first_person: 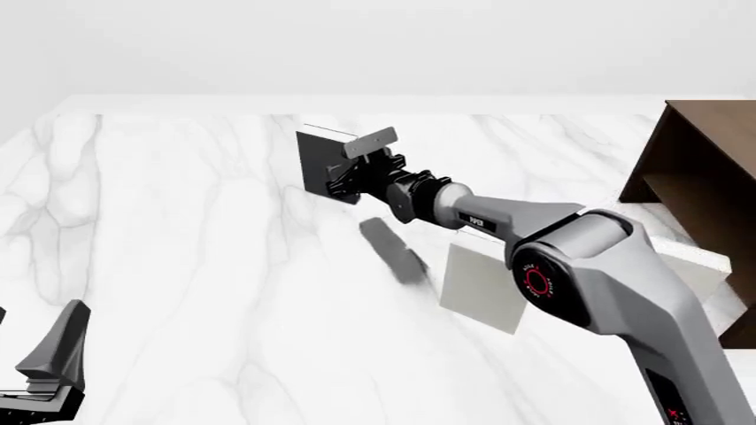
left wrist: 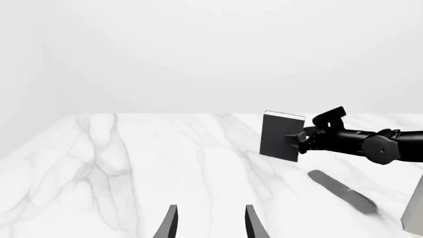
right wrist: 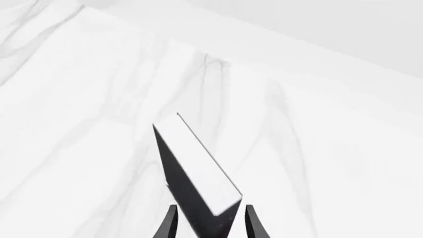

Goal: Pick up the book on the left and place it on top of the shelf.

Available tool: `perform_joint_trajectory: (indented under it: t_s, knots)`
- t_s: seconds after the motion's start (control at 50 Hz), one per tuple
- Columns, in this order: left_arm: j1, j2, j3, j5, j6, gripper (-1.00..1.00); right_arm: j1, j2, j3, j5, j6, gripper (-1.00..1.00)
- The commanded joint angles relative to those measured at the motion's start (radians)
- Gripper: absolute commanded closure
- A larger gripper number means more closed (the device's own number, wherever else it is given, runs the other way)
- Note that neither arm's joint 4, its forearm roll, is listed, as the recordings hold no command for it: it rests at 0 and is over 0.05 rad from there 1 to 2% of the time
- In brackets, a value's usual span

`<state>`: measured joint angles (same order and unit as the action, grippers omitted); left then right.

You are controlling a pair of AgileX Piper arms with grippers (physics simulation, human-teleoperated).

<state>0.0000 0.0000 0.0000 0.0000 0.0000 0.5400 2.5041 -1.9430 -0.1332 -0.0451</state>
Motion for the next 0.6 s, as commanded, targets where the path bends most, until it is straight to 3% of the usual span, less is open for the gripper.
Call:
perform_joint_trajectory:
  t_s: [0.02,0.36,0.6]
  knots:
    - [0.000,0.000,0.000,0.000,0.000,-1.00,0.001,0.004,-0.011,0.001,0.002,1.00]
    - [0.000,0.000,0.000,0.000,0.000,-1.00,-0.002,-0.048,0.061,-0.056,-0.001,1.00]
    - [0.000,0.000,0.000,0.000,0.000,-1.00,0.008,-0.253,0.290,-0.173,0.015,1.00]
